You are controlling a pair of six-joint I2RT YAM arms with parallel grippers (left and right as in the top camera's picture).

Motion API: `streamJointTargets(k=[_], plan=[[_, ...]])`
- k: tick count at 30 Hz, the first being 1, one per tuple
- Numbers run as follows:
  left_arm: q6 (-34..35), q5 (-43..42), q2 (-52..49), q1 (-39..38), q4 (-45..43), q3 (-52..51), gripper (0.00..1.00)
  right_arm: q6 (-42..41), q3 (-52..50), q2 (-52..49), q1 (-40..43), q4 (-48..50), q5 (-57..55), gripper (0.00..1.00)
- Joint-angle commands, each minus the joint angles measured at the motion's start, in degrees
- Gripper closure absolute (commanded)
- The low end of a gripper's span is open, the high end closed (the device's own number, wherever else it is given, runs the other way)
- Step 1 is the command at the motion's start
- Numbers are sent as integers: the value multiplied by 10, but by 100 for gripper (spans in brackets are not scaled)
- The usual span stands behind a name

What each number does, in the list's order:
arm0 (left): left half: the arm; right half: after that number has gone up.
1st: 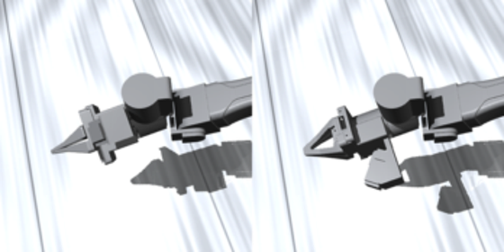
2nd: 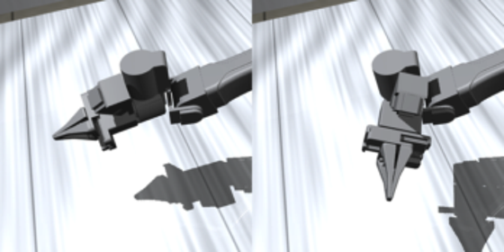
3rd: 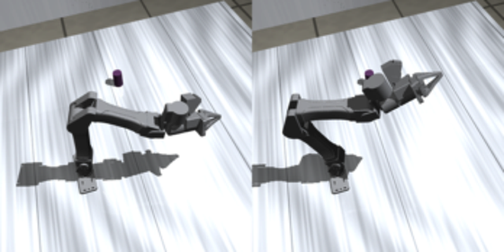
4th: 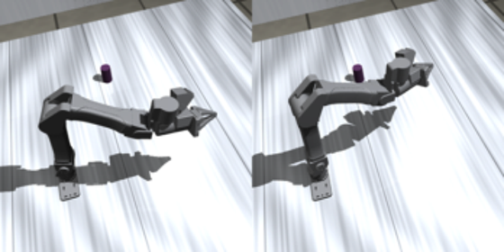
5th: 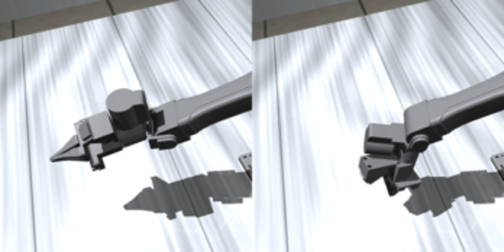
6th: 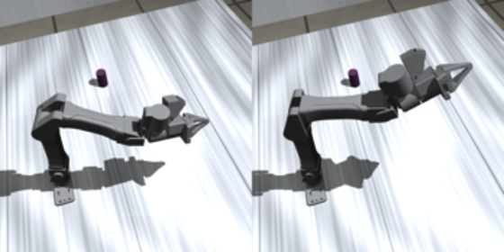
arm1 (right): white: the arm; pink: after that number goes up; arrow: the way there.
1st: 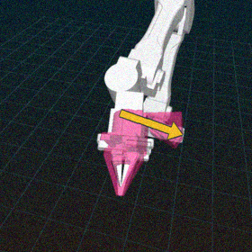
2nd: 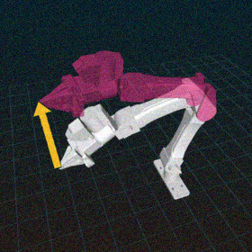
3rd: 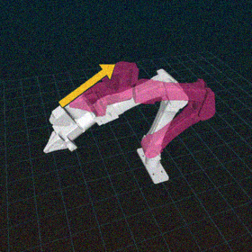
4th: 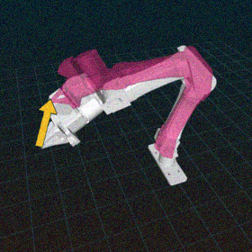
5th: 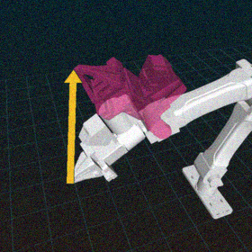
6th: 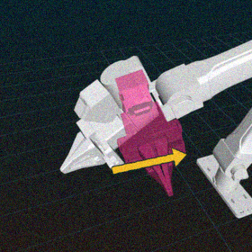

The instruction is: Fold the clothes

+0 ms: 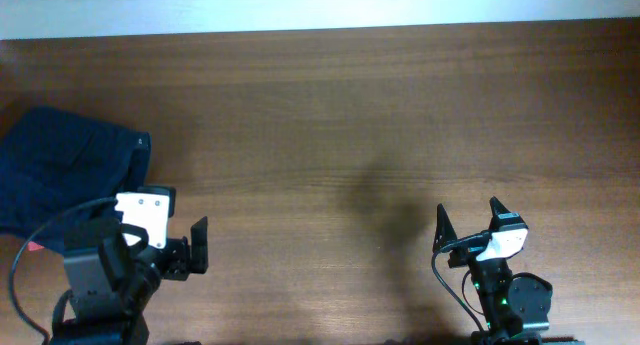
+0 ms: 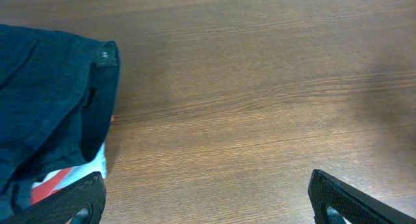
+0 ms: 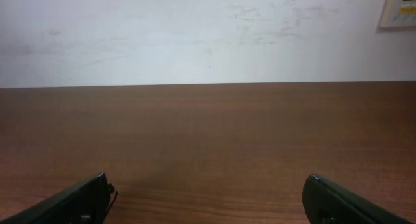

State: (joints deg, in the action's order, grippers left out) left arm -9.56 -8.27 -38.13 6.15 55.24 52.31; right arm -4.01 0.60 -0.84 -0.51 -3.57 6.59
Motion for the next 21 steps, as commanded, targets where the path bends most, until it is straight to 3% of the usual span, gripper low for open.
streamJointTargets(k=[1, 8, 21], plan=[[5, 23, 29, 0, 1, -37, 1, 4, -3, 5, 2, -3, 7, 1], [5, 0, 150, 0, -109, -227, 1, 4, -3, 5, 2, -3, 7, 1], [5, -9, 320, -59, -570, -504, 1, 4, -3, 5, 2, -3, 7, 1]])
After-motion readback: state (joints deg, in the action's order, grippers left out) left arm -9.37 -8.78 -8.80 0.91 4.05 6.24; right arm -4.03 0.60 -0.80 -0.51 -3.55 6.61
